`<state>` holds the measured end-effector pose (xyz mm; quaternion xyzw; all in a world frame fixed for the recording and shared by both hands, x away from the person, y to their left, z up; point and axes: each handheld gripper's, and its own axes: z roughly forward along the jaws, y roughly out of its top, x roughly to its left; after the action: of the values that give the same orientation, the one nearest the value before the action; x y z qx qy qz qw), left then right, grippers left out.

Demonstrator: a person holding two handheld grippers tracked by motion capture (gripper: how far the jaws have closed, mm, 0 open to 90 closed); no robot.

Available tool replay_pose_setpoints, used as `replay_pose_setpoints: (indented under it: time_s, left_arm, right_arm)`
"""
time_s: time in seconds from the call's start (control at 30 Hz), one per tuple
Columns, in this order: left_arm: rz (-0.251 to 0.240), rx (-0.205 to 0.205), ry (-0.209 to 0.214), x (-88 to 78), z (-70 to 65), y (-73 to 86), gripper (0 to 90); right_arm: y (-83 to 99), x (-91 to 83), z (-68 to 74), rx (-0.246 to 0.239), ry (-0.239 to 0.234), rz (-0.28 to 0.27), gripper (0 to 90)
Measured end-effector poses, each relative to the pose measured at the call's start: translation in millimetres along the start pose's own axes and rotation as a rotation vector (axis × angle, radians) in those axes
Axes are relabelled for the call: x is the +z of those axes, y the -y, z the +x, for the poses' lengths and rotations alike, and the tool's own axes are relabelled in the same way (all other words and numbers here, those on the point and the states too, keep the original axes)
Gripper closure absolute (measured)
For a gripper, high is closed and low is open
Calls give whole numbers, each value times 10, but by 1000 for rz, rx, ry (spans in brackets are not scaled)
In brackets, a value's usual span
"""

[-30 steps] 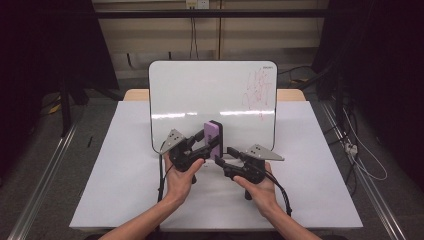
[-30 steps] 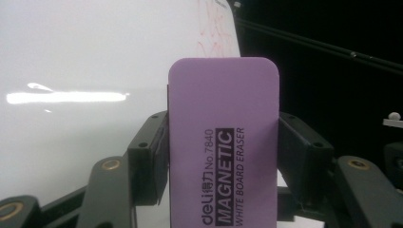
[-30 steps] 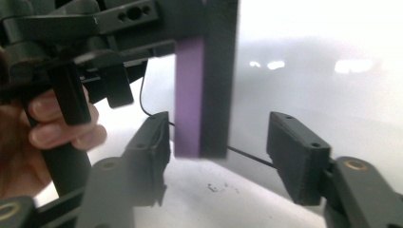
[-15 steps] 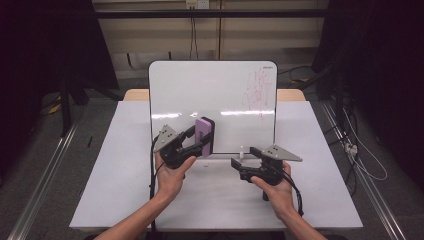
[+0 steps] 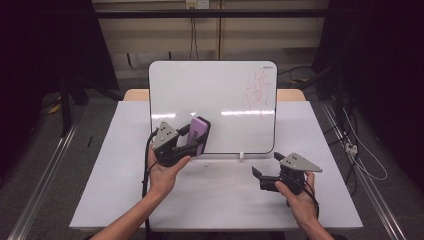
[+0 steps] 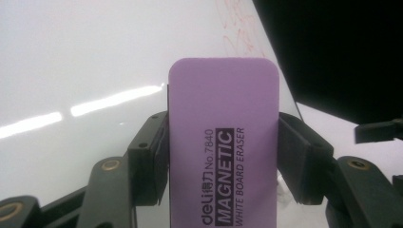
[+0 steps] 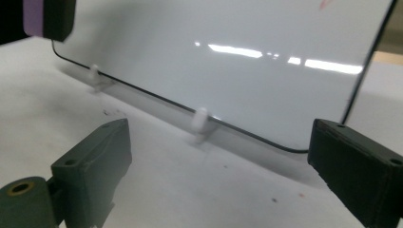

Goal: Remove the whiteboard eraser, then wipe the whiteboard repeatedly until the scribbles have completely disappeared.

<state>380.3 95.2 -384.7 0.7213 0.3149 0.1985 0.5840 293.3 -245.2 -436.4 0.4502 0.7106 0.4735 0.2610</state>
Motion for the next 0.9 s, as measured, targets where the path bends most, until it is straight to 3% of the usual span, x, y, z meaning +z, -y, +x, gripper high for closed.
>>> replay_pose_setpoints:
  time_s: [0.1,0.23,0.27,0.47,0.63,0.9]
  left_arm:
    - [18,-4,-3,-4,8,-9,413]
    - [45,22,-17,-11,21,-43,413]
    - [68,44,-32,-10,17,-73,413]
    - [91,61,-47,16,40,-188,413]
    - [100,91,-53,103,31,-331,413]
    - [114,87,-53,309,-5,-475,413]
  right_arm:
    - [50,-43,-34,13,4,5,72]
    - [155,-135,-112,21,30,29,70]
    - [194,-175,-164,38,36,27,70]
    - [159,-236,-250,71,69,-6,72]
    - [167,-236,-279,65,70,12,72]
    - [198,-260,-295,83,72,-3,72]
